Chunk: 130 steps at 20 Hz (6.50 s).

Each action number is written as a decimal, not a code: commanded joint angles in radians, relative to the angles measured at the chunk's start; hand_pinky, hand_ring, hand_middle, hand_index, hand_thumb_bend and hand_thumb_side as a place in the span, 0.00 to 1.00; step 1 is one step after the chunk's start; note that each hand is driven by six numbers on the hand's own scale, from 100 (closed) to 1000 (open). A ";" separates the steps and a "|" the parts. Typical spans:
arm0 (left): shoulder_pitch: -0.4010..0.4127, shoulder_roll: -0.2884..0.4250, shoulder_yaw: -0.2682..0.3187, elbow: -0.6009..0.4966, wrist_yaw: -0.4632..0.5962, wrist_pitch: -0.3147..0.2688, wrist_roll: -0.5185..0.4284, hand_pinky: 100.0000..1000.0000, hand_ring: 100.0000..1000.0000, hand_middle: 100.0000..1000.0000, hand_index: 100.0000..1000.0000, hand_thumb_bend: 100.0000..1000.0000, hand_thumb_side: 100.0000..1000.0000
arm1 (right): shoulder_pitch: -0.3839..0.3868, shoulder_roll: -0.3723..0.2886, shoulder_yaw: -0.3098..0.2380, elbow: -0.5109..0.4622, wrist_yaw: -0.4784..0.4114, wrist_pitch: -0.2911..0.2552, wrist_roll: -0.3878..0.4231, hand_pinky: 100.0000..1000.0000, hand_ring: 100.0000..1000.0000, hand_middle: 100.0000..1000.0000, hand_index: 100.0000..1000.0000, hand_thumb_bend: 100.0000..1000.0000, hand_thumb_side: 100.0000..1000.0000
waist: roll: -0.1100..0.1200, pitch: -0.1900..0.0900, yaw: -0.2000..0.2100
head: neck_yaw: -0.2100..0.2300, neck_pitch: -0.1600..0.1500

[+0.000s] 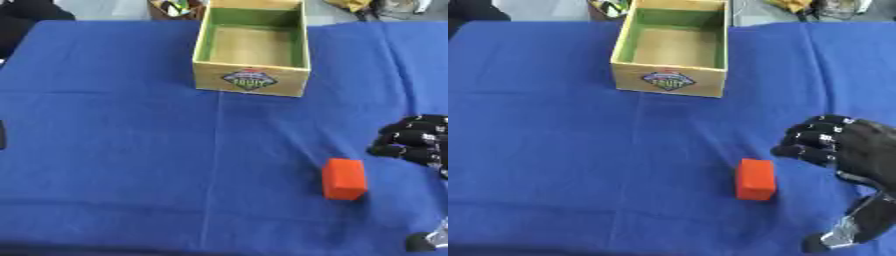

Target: Pick up objects on the table and place them in the box.

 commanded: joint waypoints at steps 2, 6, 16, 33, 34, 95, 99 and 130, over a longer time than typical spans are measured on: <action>-0.002 0.023 -0.005 -0.019 -0.002 0.000 -0.005 0.15 0.23 0.35 0.69 0.00 1.00 | -0.036 -0.012 -0.003 -0.017 -0.041 -0.040 0.115 0.71 0.78 0.66 0.88 0.67 1.00 | -0.003 -0.016 -0.002 | 0.002 -0.007; -0.002 0.023 -0.006 -0.019 -0.003 0.003 -0.006 0.15 0.23 0.35 0.69 0.00 1.00 | -0.065 -0.012 0.002 -0.017 -0.049 0.028 0.127 0.70 0.77 0.66 0.87 0.63 1.00 | -0.006 -0.016 -0.003 | 0.002 -0.005; -0.008 0.020 -0.008 -0.019 -0.006 0.009 -0.009 0.15 0.23 0.35 0.69 0.00 1.00 | -0.073 0.036 0.078 -0.017 0.173 0.196 0.126 0.66 0.71 0.64 0.84 0.39 1.00 | -0.013 -0.010 0.004 | 0.002 -0.017; -0.012 0.018 -0.011 -0.019 -0.008 0.014 -0.015 0.15 0.23 0.35 0.69 0.00 1.00 | -0.085 0.077 0.170 -0.017 0.298 0.291 0.152 0.64 0.70 0.61 0.83 0.28 0.96 | -0.019 -0.004 0.012 | -0.022 -0.039; -0.012 0.017 -0.011 -0.019 -0.008 0.014 -0.016 0.15 0.23 0.35 0.69 0.00 1.00 | -0.084 0.080 0.171 -0.017 0.303 0.295 0.153 0.64 0.70 0.61 0.83 0.28 0.95 | -0.019 -0.003 0.012 | -0.023 -0.041; -0.019 0.011 -0.015 -0.019 -0.021 0.016 -0.039 0.15 0.23 0.35 0.69 0.00 1.00 | -0.024 0.177 0.045 -0.017 0.069 0.376 0.040 0.63 0.66 0.47 0.63 0.15 0.95 | -0.018 0.012 0.009 | 0.008 -0.034; -0.019 0.012 -0.015 -0.019 -0.020 0.016 -0.040 0.15 0.23 0.36 0.70 0.00 1.00 | -0.021 0.184 0.042 -0.017 0.123 0.348 0.018 0.64 0.69 0.50 0.70 0.25 1.00 | -0.018 0.012 0.004 | 0.006 -0.033; -0.020 0.016 -0.014 -0.019 -0.028 0.022 -0.048 0.15 0.24 0.36 0.70 0.00 1.00 | -0.017 0.308 0.033 -0.017 0.333 0.320 0.221 0.62 0.69 0.47 0.76 0.56 0.84 | -0.020 0.009 -0.025 | -0.002 -0.027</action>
